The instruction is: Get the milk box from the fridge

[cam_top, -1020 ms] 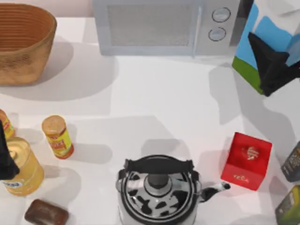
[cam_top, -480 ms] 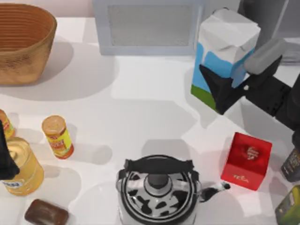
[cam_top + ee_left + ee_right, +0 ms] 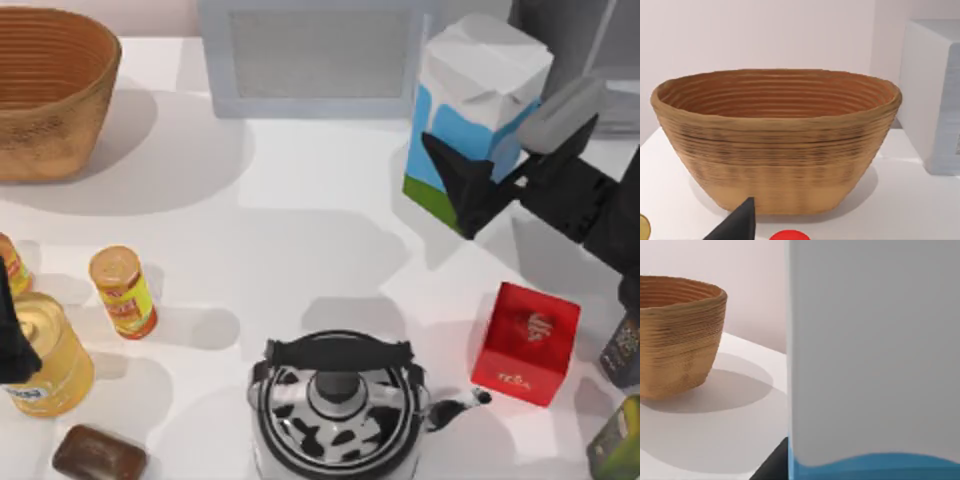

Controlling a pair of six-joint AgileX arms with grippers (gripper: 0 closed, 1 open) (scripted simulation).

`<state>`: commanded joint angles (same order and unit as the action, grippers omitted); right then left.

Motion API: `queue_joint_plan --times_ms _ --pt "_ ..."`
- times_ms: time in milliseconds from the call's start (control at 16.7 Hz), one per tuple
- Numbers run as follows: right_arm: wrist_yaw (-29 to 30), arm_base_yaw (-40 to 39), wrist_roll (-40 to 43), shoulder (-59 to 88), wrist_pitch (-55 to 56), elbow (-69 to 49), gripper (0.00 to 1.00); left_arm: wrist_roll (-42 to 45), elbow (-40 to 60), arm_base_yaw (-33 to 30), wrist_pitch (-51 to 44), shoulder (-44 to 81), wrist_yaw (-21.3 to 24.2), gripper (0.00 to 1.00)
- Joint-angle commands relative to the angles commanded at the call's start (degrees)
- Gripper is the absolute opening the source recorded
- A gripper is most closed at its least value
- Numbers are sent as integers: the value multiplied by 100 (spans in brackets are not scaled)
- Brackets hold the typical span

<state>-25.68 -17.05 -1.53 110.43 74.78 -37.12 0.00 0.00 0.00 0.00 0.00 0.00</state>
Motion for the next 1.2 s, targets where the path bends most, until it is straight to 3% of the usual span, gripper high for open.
queue_joint_plan --times_ms 420,960,1200 --pt "213 -565 -149 851 -22 -875 0 0 0 0 0 0 0 100" --pt "391 -346 65 1497 257 -1136 0 0 0 0 0 0 0 100" --pt "391 -346 65 1497 257 -1136 30 0 0 0 0 0 0 100"
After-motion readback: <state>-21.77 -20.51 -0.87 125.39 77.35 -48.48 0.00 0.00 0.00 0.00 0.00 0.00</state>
